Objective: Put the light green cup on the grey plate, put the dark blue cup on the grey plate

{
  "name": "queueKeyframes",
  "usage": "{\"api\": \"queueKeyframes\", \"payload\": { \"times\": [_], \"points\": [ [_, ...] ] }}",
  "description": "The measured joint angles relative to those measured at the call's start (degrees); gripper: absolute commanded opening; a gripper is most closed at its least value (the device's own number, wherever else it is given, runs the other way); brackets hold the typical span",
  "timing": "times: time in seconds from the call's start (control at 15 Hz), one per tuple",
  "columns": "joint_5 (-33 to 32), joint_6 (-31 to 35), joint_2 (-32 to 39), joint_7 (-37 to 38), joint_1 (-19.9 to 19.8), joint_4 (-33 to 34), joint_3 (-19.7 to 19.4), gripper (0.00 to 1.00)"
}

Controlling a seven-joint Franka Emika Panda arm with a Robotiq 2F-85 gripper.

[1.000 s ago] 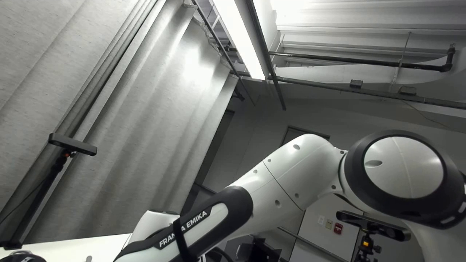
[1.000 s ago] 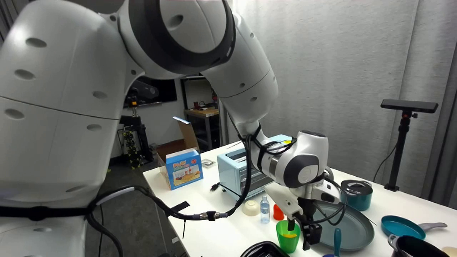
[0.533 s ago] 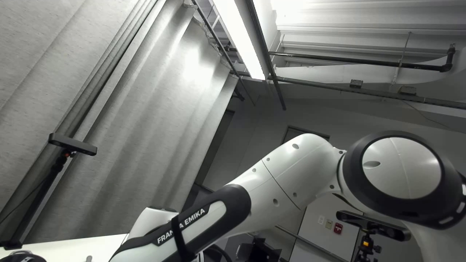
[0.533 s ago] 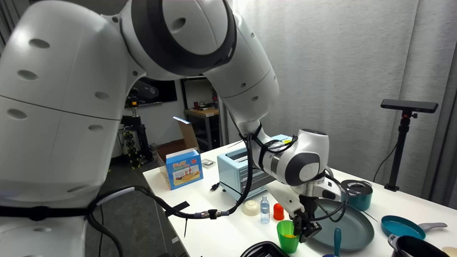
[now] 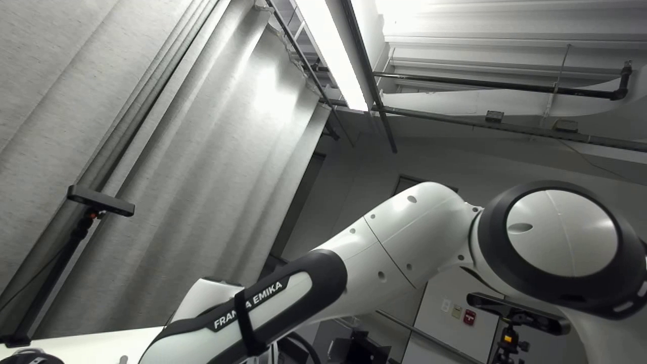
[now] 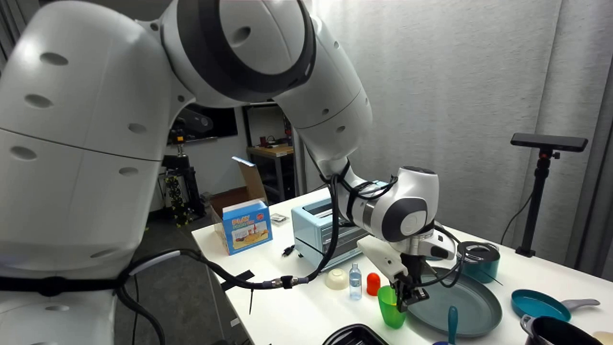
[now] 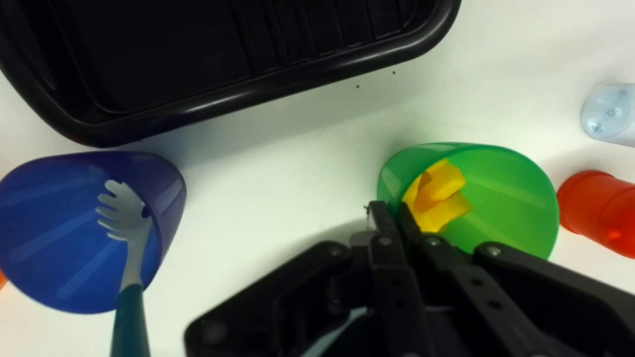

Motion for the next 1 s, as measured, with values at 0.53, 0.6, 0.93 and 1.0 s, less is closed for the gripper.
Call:
{"api": "queueKeyframes", "payload": {
  "times": [0.53,0.6,0.93,1.0],
  "points": [
    [0.48,-1.66,-1.21,0.43,0.79,3.57,0.29,0.01],
    [0.48,-2.51,-1.29,0.48,0.9,4.38,0.29,0.01],
    [0.48,-6.27,-1.31,0.89,1.29,8.41,0.28,0.01],
    [0.47,-6.95,-1.2,1.09,1.31,9.27,0.27,0.01]
  ]
}}
